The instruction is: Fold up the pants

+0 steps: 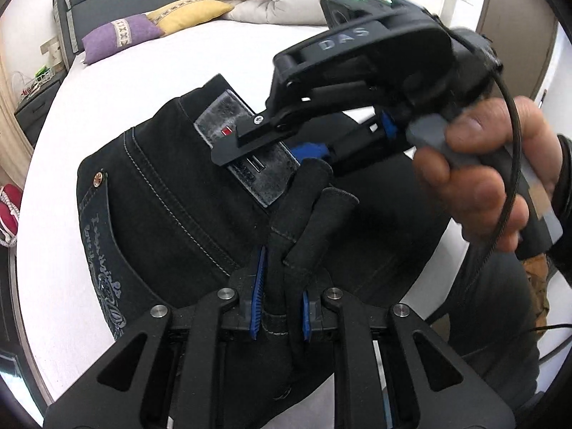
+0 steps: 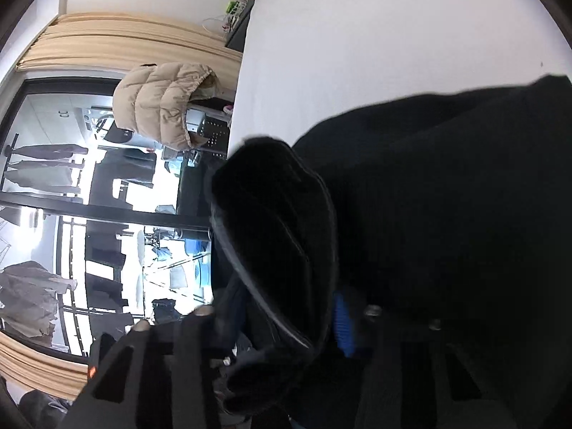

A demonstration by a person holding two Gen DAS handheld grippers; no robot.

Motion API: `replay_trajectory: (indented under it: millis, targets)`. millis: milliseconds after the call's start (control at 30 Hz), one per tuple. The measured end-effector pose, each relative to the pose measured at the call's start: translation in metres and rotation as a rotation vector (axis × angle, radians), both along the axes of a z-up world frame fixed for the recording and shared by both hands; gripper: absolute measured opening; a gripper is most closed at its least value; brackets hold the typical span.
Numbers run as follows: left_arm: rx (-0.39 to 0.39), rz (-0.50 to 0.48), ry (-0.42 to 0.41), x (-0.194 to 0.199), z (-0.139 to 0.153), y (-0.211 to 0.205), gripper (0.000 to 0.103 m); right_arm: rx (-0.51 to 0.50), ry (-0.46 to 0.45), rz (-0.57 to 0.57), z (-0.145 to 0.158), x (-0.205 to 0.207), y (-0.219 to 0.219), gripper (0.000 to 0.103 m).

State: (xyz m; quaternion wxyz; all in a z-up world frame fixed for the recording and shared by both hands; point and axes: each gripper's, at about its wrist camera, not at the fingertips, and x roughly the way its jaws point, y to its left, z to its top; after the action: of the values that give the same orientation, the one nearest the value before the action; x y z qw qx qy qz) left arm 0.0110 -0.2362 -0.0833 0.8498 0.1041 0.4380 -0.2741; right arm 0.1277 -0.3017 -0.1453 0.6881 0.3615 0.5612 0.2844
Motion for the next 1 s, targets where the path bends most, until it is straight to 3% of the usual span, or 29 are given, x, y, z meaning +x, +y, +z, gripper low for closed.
replay_trajectory:
  millis: [67, 167, 367, 733, 1000]
  targets:
    - [0.003, -0.005, 0.002, 0.002, 0.000, -0.008, 0.015, -0.030, -0.016, 0.009, 0.001, 0.001, 0.003, 0.020]
    - [-0.008, -0.014, 0.009, 0.006, 0.003, -0.017, 0.015, -0.065, -0.063, 0.018, 0.008, -0.002, 0.003, 0.016]
    - [-0.040, -0.083, 0.005, 0.018, 0.009, -0.035, 0.015, -0.085, -0.107, -0.031, 0.019, -0.011, -0.026, 0.014]
    - [-0.034, -0.223, 0.026, 0.029, 0.002, -0.118, 0.015, -0.144, -0.081, -0.105, 0.014, -0.018, -0.096, 0.014]
    - [-0.038, -0.234, 0.049, 0.042, 0.006, -0.107, 0.015, -0.154, -0.071, -0.112, 0.010, -0.017, -0.114, 0.014]
